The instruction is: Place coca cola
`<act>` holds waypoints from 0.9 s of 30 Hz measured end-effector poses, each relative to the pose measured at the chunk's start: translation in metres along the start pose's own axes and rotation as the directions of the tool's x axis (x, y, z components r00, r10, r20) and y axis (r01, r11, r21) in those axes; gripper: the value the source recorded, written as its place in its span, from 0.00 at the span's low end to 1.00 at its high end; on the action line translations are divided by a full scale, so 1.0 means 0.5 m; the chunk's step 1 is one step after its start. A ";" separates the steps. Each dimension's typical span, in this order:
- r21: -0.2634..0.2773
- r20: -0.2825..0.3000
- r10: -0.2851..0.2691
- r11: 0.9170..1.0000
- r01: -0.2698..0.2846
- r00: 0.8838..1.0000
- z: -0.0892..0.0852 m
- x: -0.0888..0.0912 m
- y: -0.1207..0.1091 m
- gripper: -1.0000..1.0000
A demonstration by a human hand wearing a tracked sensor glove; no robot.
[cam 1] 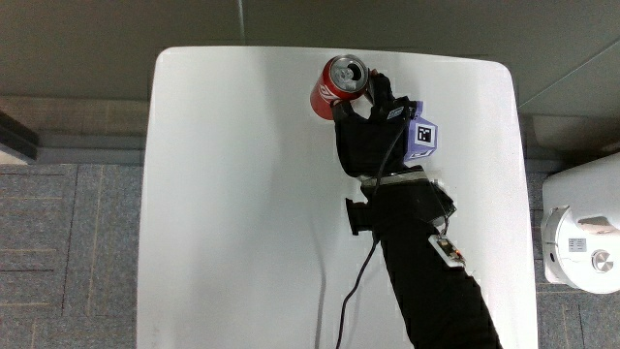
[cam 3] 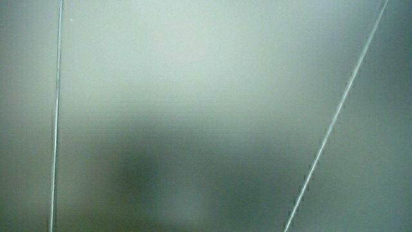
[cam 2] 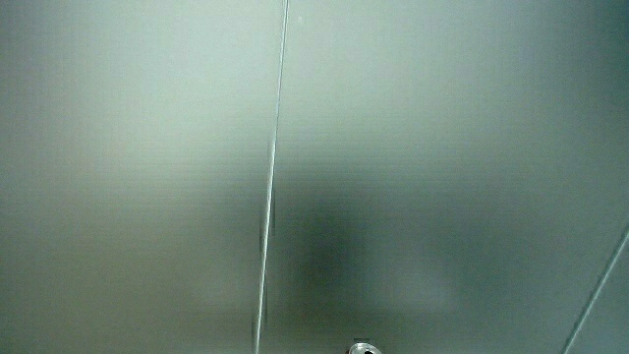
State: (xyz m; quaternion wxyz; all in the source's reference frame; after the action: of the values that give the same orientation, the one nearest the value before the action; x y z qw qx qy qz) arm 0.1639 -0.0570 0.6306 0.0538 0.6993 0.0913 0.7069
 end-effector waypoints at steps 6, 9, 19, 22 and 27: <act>0.013 0.018 0.004 1.000 -0.004 1.000 0.007 -0.004 0.002 0.18; 0.004 0.013 0.002 1.000 -0.002 1.000 0.004 -0.005 0.001 0.13; -0.015 0.028 -0.015 1.000 0.015 0.999 0.002 -0.003 0.002 0.00; -0.030 0.044 -0.017 0.999 0.018 0.999 -0.004 -0.007 0.002 0.00; -0.044 0.098 -0.030 0.998 0.035 0.995 -0.004 -0.006 0.004 0.00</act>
State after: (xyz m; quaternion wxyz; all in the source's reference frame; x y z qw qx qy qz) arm 0.1622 -0.0596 0.6282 0.0855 0.7301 0.0839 0.6728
